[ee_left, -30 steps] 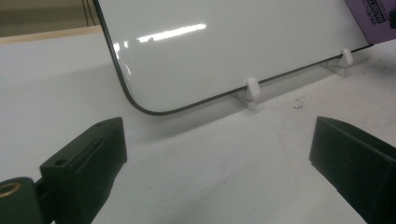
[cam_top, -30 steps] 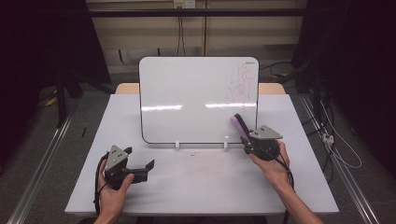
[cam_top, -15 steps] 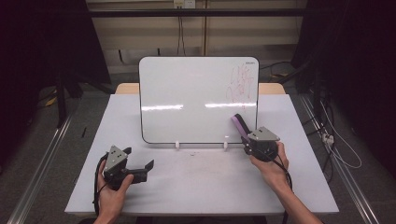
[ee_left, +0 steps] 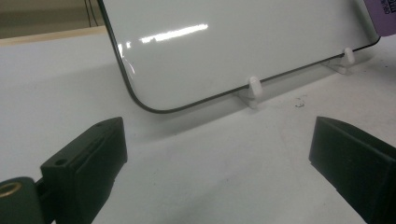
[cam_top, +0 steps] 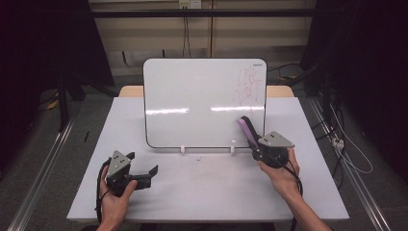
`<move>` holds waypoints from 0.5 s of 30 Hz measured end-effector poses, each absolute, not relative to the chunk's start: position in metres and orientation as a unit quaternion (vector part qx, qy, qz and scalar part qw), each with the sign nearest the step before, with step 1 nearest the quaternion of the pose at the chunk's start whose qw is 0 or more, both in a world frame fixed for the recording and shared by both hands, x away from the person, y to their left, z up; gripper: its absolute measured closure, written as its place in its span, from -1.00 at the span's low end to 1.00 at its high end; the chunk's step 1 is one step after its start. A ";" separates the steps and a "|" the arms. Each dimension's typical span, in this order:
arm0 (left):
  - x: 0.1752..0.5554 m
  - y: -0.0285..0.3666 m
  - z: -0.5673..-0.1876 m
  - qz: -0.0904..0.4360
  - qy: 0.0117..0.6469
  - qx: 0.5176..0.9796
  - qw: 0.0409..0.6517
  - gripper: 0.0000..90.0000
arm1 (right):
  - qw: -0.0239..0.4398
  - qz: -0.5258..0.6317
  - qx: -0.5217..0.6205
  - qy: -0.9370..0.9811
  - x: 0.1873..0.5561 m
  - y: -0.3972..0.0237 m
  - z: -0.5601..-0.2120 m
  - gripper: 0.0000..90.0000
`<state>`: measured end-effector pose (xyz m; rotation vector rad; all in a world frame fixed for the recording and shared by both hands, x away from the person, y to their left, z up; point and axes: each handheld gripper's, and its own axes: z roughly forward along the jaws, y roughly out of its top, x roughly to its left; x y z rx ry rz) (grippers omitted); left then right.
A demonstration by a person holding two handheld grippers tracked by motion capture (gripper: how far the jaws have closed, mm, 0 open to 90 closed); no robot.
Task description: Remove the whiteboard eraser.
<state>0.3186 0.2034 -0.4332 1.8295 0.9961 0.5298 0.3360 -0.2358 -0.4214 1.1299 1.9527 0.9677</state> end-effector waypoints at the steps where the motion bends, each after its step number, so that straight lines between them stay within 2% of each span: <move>1: 0.319 0.203 -0.433 0.217 0.408 0.749 0.476 -0.91 | 0.337 0.371 0.433 0.749 0.336 -0.236 -0.421 0.43; 15: 0.323 0.199 -0.431 0.216 0.406 0.748 0.479 -0.90 | 0.308 0.433 0.430 0.730 0.328 -0.234 -0.421 0.43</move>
